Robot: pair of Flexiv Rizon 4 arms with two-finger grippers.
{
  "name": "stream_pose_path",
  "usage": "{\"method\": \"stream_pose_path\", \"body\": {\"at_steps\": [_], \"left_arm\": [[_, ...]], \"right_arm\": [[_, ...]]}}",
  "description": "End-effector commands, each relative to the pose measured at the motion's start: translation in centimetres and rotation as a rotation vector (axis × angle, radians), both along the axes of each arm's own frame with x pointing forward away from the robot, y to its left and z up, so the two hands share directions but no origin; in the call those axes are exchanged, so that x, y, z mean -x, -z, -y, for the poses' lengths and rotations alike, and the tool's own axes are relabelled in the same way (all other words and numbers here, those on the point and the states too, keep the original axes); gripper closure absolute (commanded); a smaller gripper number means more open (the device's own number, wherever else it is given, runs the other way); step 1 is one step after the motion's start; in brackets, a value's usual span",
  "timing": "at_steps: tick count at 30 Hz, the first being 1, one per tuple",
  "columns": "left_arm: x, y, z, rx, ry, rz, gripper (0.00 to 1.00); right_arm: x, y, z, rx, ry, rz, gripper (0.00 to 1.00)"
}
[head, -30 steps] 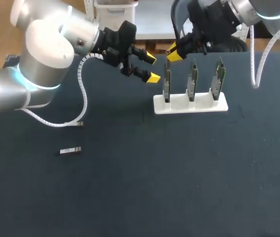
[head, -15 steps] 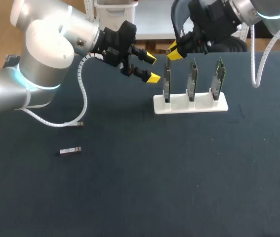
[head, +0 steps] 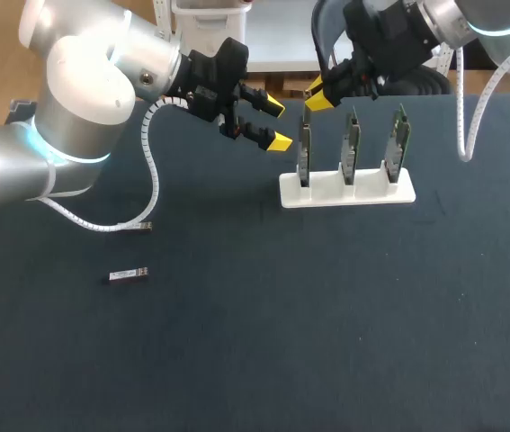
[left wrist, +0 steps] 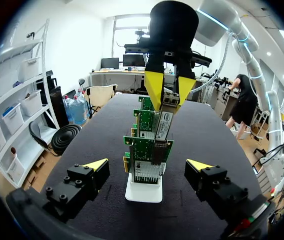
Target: Pick up the optical module with the left hand, and insert it into the network port with the right hand.
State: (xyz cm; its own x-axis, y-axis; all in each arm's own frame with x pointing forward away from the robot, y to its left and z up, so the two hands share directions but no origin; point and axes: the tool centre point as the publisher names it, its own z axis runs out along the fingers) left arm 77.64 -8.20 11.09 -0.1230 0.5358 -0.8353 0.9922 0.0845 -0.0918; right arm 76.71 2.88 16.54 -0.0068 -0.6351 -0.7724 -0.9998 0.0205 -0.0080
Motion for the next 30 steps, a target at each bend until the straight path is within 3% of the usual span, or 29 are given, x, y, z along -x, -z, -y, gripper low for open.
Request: {"method": "stream_pose_path", "body": {"at_steps": [1,30], "left_arm": [[-0.24,-0.03,0.11,-0.005,0.003,-0.004,0.0],[-0.24,-0.03,0.11,-0.005,0.003,-0.004,0.0]], "right_arm": [[-0.14,0.19,-0.04,-0.003,-0.001,0.003,1.0],[0.25,0.25,-0.09,-0.002,0.002,-0.021,1.0]]}}
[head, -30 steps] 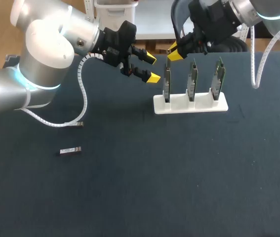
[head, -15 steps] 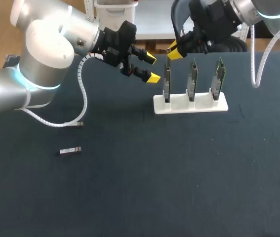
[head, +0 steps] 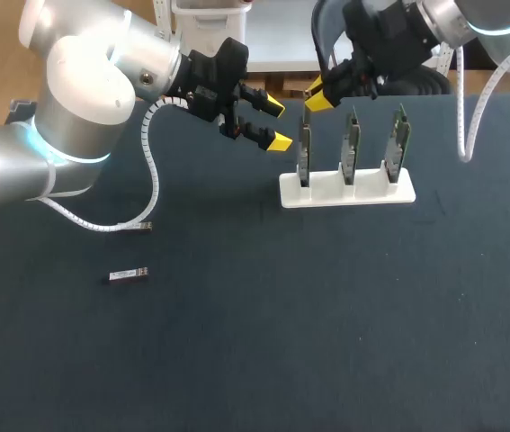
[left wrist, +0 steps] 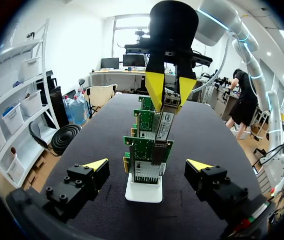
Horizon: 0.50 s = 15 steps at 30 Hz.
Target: Pick up the optical module with the left hand, and insert it into the network port with the right hand.
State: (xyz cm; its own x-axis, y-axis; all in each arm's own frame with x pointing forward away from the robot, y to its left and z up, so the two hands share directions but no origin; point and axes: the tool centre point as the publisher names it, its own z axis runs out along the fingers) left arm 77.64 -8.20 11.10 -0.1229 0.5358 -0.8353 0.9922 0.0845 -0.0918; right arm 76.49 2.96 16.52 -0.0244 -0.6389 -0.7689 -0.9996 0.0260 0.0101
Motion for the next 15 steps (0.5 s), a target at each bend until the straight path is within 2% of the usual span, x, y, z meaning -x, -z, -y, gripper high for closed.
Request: {"method": "stream_pose_path", "body": {"at_steps": [1,15], "left_arm": [[-0.24,-0.03,0.11,-0.005,0.003,-0.004,0.0],[-0.24,-0.03,0.11,-0.005,0.003,-0.004,0.0]], "right_arm": [[0.06,0.14,-0.02,-0.008,-0.003,-0.002,1.0],[0.12,-0.5,0.05,-0.018,0.008,0.002,1.0]]}}
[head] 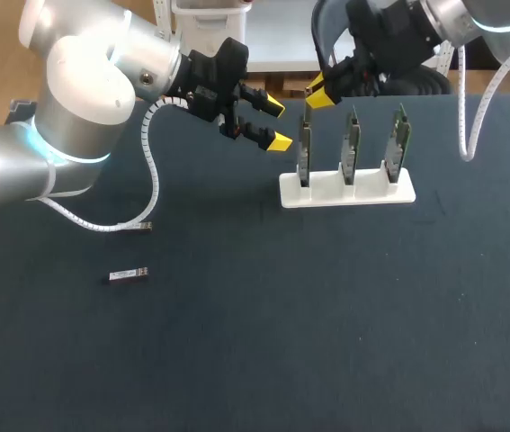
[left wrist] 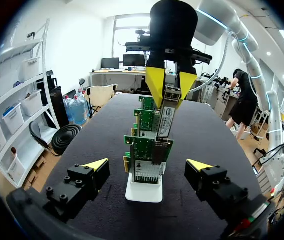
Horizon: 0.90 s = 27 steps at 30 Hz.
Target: Pick up the optical module with the left hand, and insert it into the network port with the right hand.
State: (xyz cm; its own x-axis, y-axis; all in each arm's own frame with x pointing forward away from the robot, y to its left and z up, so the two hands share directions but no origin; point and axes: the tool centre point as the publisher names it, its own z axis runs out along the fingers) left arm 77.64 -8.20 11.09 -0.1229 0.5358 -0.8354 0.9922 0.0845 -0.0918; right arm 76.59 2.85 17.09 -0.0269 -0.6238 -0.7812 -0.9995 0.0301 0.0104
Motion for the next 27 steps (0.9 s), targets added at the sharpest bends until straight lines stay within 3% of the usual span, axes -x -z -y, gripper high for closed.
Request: {"method": "stream_pose_path", "body": {"at_steps": [1,27], "left_arm": [[-0.2,0.0,0.1,-0.005,0.003,-0.004,0.0],[-0.2,0.0,0.1,-0.005,0.003,-0.004,0.0]], "right_arm": [[0.2,0.1,-0.1,0.002,0.003,0.001,1.0],[0.2,1.6,0.0,0.028,0.026,-0.022,1.0]]}}
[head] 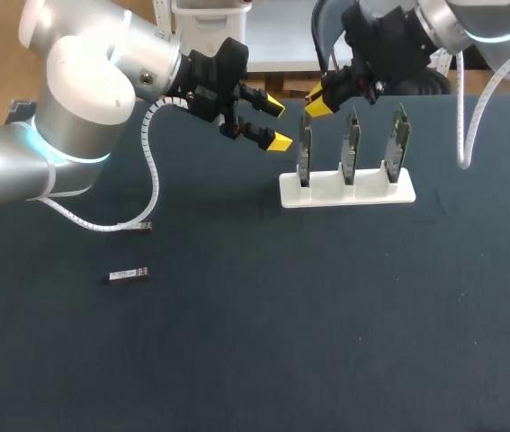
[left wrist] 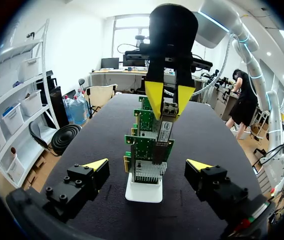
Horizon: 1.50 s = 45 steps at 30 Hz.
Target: Pick up the optical module with the left hand, and insert it into the network port with the right hand.
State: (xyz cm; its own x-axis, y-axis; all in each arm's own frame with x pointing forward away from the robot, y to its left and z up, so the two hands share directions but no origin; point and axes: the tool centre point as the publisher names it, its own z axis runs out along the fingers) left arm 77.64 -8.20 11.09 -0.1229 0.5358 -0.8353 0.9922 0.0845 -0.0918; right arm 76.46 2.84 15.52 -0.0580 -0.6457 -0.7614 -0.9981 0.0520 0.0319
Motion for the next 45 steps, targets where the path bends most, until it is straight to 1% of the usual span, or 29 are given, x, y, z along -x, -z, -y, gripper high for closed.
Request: {"method": "stream_pose_path", "body": {"at_steps": [1,2,8,13,16,17,18,19,20,32,45], "left_arm": [[-0.2,0.0,0.1,-0.005,0.003,-0.004,0.0],[-0.2,0.0,0.1,-0.005,0.003,-0.004,0.0],[-0.2,0.0,0.1,-0.005,0.003,-0.004,0.0],[-0.2,0.0,0.1,-0.005,0.003,-0.004,0.0],[-0.2,0.0,0.1,-0.005,0.003,-0.004,0.0],[-0.2,0.0,0.1,-0.005,0.003,-0.004,0.0],[-0.2,0.0,0.1,-0.005,0.003,-0.004,0.0],[-0.2,0.0,0.1,-0.005,0.003,-0.004,0.0],[-0.2,0.0,0.1,-0.005,0.003,-0.004,0.0],[-0.2,0.0,0.1,-0.005,0.003,-0.004,0.0],[-0.2,0.0,0.1,-0.005,0.003,-0.004,0.0]], "right_arm": [[0.1,0.0,0.0,-0.001,0.008,-0.001,0.61],[0.0,-0.1,0.0,-0.004,0.013,-0.005,0.0],[-0.1,-0.8,0.1,-0.032,0.006,-0.021,0.0],[-0.4,-1.5,0.2,-0.089,-0.002,-0.055,0.0],[-0.5,-1.5,0.2,-0.094,-0.004,-0.057,0.0],[-0.5,-1.5,0.2,-0.094,-0.005,-0.056,0.31],[-0.6,-1.5,0.1,-0.092,-0.006,-0.055,0.71],[-0.6,-1.5,0.1,-0.092,-0.006,-0.054,0.94],[-0.6,-1.5,0.0,-0.09,-0.01,-0.051,1.0],[-0.4,-0.7,-0.6,-0.059,-0.022,-0.047,1.0],[-0.6,0.3,-1.0,-0.047,-0.011,-0.062,1.0]]}}
